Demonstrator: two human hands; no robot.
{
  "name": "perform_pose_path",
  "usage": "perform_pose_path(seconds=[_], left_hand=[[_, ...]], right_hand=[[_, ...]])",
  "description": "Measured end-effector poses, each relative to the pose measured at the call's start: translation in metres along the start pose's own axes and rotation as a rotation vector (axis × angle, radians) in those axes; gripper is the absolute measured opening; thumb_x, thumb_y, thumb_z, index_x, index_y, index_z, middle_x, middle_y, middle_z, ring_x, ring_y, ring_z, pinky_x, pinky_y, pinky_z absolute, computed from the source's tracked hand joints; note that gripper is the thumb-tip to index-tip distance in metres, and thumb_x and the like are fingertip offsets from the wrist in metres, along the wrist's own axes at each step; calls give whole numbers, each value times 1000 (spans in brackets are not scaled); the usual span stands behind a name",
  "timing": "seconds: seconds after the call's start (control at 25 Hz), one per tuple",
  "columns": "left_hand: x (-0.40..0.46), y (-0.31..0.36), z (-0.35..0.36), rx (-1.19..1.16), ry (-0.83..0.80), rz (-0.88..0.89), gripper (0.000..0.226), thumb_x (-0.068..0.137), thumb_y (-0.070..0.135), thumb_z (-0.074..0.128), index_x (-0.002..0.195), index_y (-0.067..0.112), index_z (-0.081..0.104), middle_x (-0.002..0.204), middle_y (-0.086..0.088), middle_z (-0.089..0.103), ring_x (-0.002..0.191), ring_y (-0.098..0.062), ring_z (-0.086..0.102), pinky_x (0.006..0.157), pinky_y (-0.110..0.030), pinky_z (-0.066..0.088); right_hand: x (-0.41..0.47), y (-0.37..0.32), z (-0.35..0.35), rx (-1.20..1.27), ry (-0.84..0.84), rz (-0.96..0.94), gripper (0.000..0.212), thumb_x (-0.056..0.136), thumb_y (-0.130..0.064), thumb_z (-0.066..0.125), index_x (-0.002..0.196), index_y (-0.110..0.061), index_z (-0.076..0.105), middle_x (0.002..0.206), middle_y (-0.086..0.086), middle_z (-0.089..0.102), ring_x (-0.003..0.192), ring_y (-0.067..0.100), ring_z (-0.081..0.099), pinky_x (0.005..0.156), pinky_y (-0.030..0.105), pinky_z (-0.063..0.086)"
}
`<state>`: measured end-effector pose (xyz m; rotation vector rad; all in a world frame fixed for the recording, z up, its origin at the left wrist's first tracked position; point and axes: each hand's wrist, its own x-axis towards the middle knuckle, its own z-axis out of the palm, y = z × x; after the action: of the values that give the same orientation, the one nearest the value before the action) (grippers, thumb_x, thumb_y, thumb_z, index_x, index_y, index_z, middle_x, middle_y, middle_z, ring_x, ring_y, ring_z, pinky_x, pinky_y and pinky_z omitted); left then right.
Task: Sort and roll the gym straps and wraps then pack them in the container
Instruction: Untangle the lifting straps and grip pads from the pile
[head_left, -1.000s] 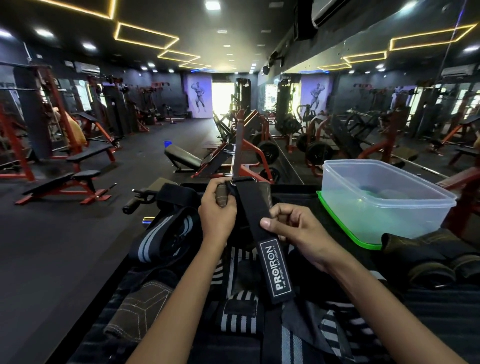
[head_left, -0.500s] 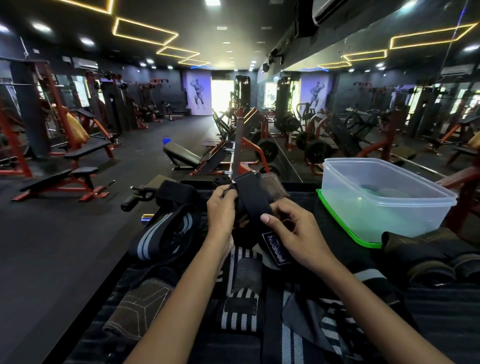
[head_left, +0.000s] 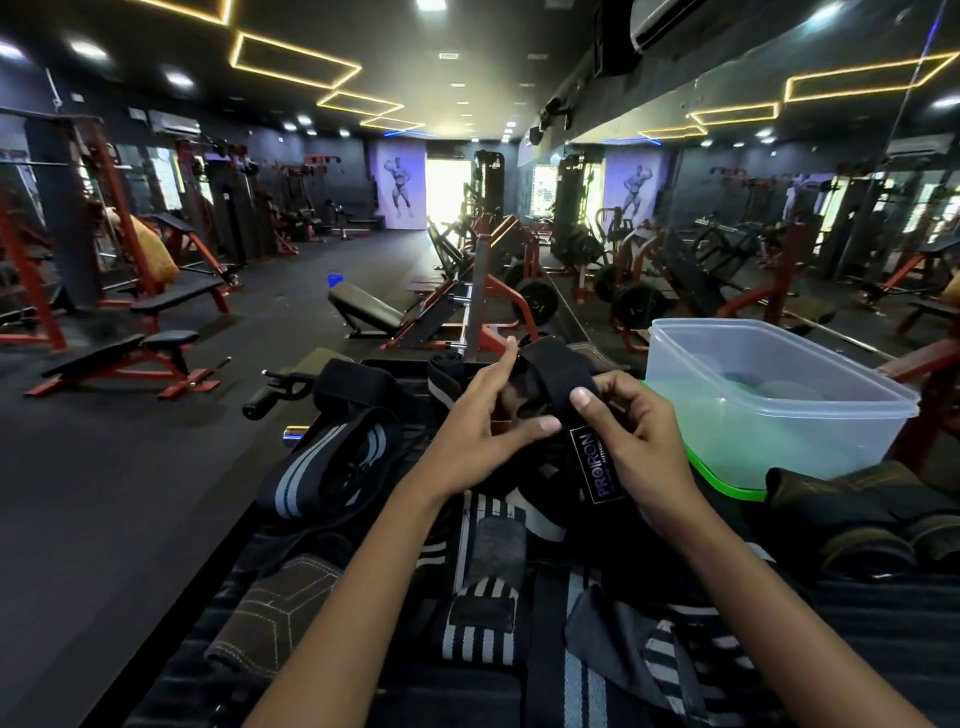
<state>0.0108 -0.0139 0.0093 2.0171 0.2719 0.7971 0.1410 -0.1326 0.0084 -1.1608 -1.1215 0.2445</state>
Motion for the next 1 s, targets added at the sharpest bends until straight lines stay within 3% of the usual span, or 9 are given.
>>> perform_pose_path(seconds=[0.16, 0.24, 0.32, 0.44, 0.52, 0.6, 0.72, 0.84, 1.0], left_hand=[[-4, 2, -3, 144, 43, -2, 78, 89, 33, 64, 152, 20, 21, 129, -3, 59, 121, -1, 51, 91, -8, 39], [-7, 2, -3, 260, -1, 26, 83, 89, 28, 66, 154, 18, 16, 125, 0, 62, 115, -2, 57, 91, -5, 37], [-8, 0, 0, 312, 35, 99, 80, 87, 21, 70, 152, 14, 24, 120, 4, 64, 108, 2, 59, 91, -6, 40], [-7, -2, 3, 354, 179, 226, 31, 93, 13, 61, 123, 10, 60, 93, 7, 68, 83, -1, 64, 76, -8, 45], [-8, 1, 5, 368, 195, 234, 9, 96, 16, 56, 103, 15, 62, 76, 9, 64, 66, -5, 64, 65, -13, 47], [-8, 3, 5, 341, 217, 203, 13, 98, 24, 53, 93, 13, 59, 69, 4, 65, 54, -7, 63, 57, -15, 47], [-11, 7, 9, 291, 231, 164, 15, 98, 26, 52, 93, 15, 61, 47, 10, 58, 41, -7, 58, 51, -12, 43], [-11, 9, 15, 235, 207, 118, 15, 99, 26, 51, 91, 17, 61, 46, 19, 58, 35, -7, 55, 48, -17, 45], [-7, 11, 21, 188, 192, 48, 25, 100, 28, 49, 95, 9, 64, 54, 9, 62, 40, -6, 58, 44, -27, 50]], right_hand=[[2, -3, -7, 38, -73, 60, 6, 89, -10, 66, 94, -10, 67, 99, 19, 69, 89, 24, 67, 84, 45, 53], [0, -5, -6, 69, -74, 83, 8, 87, -7, 66, 93, -11, 67, 94, 14, 71, 85, 23, 67, 82, 42, 54], [0, -8, -6, 118, -47, 104, 9, 83, -12, 69, 92, -12, 67, 87, 9, 72, 79, 21, 66, 76, 38, 54], [0, -10, -8, 133, -7, 103, 19, 77, -20, 72, 95, -15, 66, 87, 6, 71, 78, 21, 64, 74, 36, 55], [1, -10, -9, 81, 10, 76, 21, 77, -16, 75, 96, -18, 65, 89, 7, 70, 80, 21, 65, 76, 39, 55], [2, -9, -11, -5, 38, 34, 31, 72, -17, 81, 95, -23, 61, 86, 10, 68, 77, 24, 63, 74, 41, 55], [0, -7, -10, -39, 110, 3, 44, 64, -26, 88, 91, -26, 53, 72, 11, 57, 66, 25, 53, 67, 43, 52], [0, -7, -8, -121, 171, -26, 39, 64, -31, 85, 83, -23, 52, 64, 4, 53, 59, 15, 50, 60, 35, 48], [0, -4, -10, -372, 168, -154, 31, 73, -33, 79, 81, -17, 54, 58, -4, 50, 52, 7, 45, 52, 24, 42]])
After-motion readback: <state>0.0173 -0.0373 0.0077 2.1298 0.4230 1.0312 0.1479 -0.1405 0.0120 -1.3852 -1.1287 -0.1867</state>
